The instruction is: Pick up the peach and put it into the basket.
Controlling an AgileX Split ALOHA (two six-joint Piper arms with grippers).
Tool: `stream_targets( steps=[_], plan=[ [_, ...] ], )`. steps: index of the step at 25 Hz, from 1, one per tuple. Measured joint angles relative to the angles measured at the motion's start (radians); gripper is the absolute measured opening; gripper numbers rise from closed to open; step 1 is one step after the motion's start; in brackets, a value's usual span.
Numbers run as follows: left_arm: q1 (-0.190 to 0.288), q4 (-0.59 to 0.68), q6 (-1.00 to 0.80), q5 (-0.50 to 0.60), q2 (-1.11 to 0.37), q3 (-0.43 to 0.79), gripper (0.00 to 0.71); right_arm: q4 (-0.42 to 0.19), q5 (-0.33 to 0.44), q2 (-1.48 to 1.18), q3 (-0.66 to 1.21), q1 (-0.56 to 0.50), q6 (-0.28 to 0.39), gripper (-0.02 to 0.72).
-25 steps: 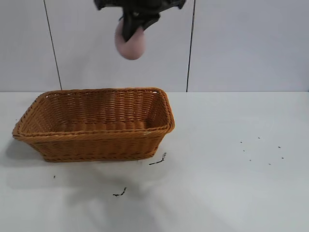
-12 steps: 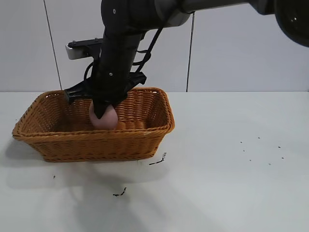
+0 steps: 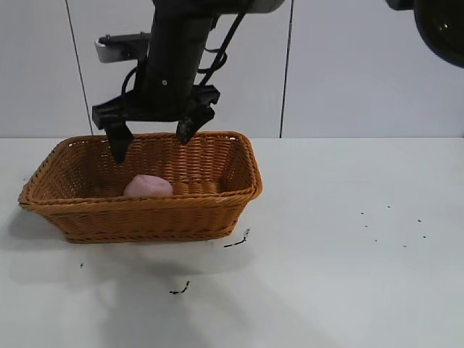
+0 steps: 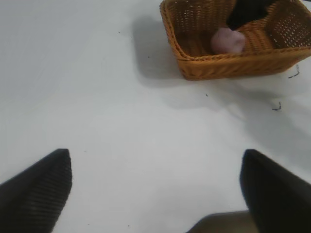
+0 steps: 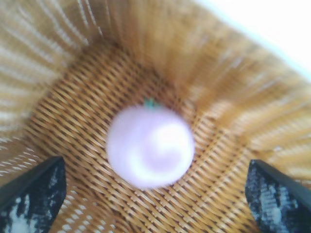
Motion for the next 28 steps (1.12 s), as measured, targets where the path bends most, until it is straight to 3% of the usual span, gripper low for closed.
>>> stream_targets(
  steps=[6, 11, 17, 28],
  plan=[
    [0.0, 0.0, 0.0, 0.0, 0.0, 0.0, 0.692, -0.047, 0.029, -0.004, -0.001, -0.179, 0.0, 0.689],
    [0.0, 0.0, 0.0, 0.0, 0.0, 0.0, 0.692, -0.055, 0.054, -0.004, -0.001, -0.382, 0.0, 0.689],
    [0.0, 0.0, 0.0, 0.0, 0.0, 0.0, 0.692, -0.046, 0.102, -0.01, 0.003, -0.555, 0.0, 0.689],
    [0.0, 0.0, 0.0, 0.0, 0.0, 0.0, 0.692, -0.035, 0.15, -0.148, 0.095, -0.598, 0.0, 0.689]
  ],
)
